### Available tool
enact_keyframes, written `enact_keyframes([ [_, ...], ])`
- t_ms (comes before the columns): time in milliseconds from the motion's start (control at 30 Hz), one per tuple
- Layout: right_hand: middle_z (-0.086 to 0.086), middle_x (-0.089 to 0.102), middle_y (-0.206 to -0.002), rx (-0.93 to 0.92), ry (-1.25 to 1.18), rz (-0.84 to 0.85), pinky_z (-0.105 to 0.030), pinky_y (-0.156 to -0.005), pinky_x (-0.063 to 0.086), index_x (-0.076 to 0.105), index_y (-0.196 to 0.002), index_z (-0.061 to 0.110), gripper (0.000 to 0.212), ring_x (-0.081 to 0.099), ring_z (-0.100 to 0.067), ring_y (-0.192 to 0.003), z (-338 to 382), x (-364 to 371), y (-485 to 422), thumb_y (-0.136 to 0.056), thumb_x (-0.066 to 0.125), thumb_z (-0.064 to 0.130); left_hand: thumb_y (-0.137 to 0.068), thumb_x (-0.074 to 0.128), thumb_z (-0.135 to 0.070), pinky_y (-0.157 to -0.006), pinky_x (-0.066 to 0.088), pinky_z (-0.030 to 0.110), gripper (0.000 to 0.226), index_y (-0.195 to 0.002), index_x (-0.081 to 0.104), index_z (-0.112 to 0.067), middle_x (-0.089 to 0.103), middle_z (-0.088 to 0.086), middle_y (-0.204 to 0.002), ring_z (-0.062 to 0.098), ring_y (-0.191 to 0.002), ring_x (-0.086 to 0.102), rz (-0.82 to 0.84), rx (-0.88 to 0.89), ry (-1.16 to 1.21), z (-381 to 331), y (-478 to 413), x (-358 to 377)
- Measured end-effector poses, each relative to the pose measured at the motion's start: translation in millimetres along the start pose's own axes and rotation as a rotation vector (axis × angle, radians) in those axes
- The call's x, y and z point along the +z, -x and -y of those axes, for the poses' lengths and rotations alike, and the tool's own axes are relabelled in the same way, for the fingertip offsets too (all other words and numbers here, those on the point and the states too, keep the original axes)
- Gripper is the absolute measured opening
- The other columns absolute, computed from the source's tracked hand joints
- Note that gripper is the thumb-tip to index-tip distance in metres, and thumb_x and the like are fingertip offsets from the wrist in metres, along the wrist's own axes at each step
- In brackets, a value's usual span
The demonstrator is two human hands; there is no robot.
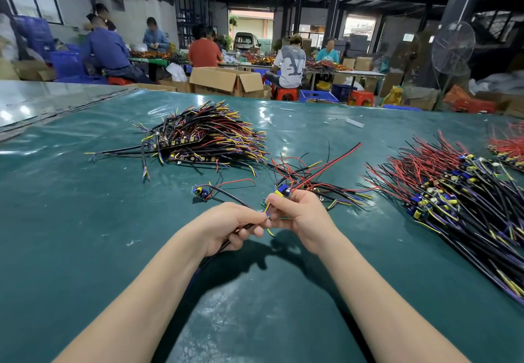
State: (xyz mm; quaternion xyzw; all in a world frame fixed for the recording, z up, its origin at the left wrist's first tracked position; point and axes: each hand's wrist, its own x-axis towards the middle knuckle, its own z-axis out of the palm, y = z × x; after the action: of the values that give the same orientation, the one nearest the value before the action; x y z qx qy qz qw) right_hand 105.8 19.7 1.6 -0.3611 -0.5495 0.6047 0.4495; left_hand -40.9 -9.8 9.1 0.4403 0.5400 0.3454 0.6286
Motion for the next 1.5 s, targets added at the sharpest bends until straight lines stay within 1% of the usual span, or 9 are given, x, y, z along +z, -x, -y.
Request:
enact_keyframes([
  [167,-0.005,0.064,-0.058,0.001,-0.161,-0.016,-0.019,-0.049,0.050,0.053,-0.076,0.007,0.015,0.063,-0.010,-0.049,4.7,-2.2,-1.7,-0.090,0.054,0.010,-0.094,0.045,-0.014,-0.028,0.023,0.007,0.025,-0.082,0.065,-0.006,0.059,-0.003,-0.053,0.000,-0.031,0.036,0.086,0.037,0.304,-2.8,-0.7,1.4],
  [300,-0.005,0.068,-0.059,0.003,-0.225,0.008,-0.020,-0.053,0.053,0.056,-0.075,0.004,0.016,0.065,-0.012,-0.052,4.3,-4.9,-1.1,-0.090,0.052,0.005,-0.095,0.046,-0.008,-0.032,0.021,0.008,0.023,-0.080,0.064,-0.008,0.061,-0.005,-0.052,-0.001,-0.034,0.035,-0.048,0.266,0.009,-0.7,-0.6,7.2],
  [467,0.002,0.062,-0.049,-0.025,-0.122,-0.043,-0.016,-0.047,0.049,0.058,-0.069,0.004,0.018,0.059,-0.004,-0.045,0.1,0.6,-0.9,-0.087,0.056,-0.002,-0.083,0.055,-0.006,-0.037,0.029,0.010,0.025,-0.063,0.067,-0.014,0.057,-0.006,-0.041,0.002,-0.032,0.035,-0.327,0.371,-0.404,1.6,-2.4,7.7],
  [600,-0.001,0.062,-0.049,-0.032,-0.164,-0.088,-0.016,-0.046,0.050,0.057,-0.070,0.002,0.018,0.060,-0.006,-0.044,1.4,3.2,-0.8,-0.086,0.055,-0.004,-0.083,0.053,-0.008,-0.040,0.034,0.012,0.029,-0.058,0.065,-0.017,0.061,-0.004,-0.049,0.002,-0.039,0.043,-0.373,0.410,-0.398,3.2,-4.3,11.3],
  [767,-0.002,0.063,-0.052,0.012,-0.247,-0.140,-0.018,-0.047,0.052,0.057,-0.076,0.002,0.013,0.060,-0.007,-0.045,0.0,1.9,0.1,-0.088,0.054,0.000,-0.085,0.056,-0.010,-0.040,0.037,0.017,0.025,-0.063,0.064,-0.019,0.065,0.013,-0.068,0.014,-0.054,0.050,-0.403,0.518,-0.391,7.3,-8.2,9.6],
  [933,-0.003,0.065,-0.055,0.055,-0.321,-0.124,-0.018,-0.045,0.050,0.055,-0.079,0.005,0.010,0.060,-0.007,-0.045,0.5,1.0,0.1,-0.088,0.053,0.001,-0.087,0.055,-0.003,-0.040,0.032,0.009,0.028,-0.065,0.063,-0.019,0.057,-0.008,-0.051,-0.002,-0.042,0.045,-0.252,0.498,-0.315,5.0,-6.7,6.8],
  [1067,-0.001,0.066,-0.055,0.087,-0.316,-0.081,-0.015,-0.042,0.048,0.056,-0.077,0.006,0.013,0.060,-0.005,-0.045,2.3,1.2,1.0,-0.089,0.052,0.002,-0.090,0.052,-0.001,-0.037,0.025,0.008,0.027,-0.067,0.061,-0.013,0.053,-0.009,-0.045,-0.001,-0.038,0.038,-0.150,0.448,-0.206,2.2,-5.1,4.8],
  [1267,-0.004,0.065,-0.054,0.049,-0.353,-0.133,-0.018,-0.046,0.051,0.056,-0.082,0.002,0.011,0.063,-0.011,-0.045,1.5,0.8,1.0,-0.084,0.054,-0.009,-0.083,0.066,-0.018,-0.043,0.031,0.009,0.022,-0.061,0.066,-0.020,0.053,-0.011,-0.038,-0.001,-0.039,0.044,-0.379,0.571,-0.438,4.7,-7.1,12.5],
  [1500,-0.001,0.063,-0.051,-0.070,-0.156,-0.186,-0.020,-0.046,0.052,0.054,-0.082,0.006,0.023,0.059,-0.010,-0.042,2.4,3.2,0.4,-0.078,0.058,-0.016,-0.078,0.068,-0.022,-0.042,0.032,0.011,0.026,-0.053,0.063,-0.021,0.054,-0.010,-0.038,-0.001,-0.037,0.043,-0.430,0.490,-0.464,4.9,-11.6,10.2],
])
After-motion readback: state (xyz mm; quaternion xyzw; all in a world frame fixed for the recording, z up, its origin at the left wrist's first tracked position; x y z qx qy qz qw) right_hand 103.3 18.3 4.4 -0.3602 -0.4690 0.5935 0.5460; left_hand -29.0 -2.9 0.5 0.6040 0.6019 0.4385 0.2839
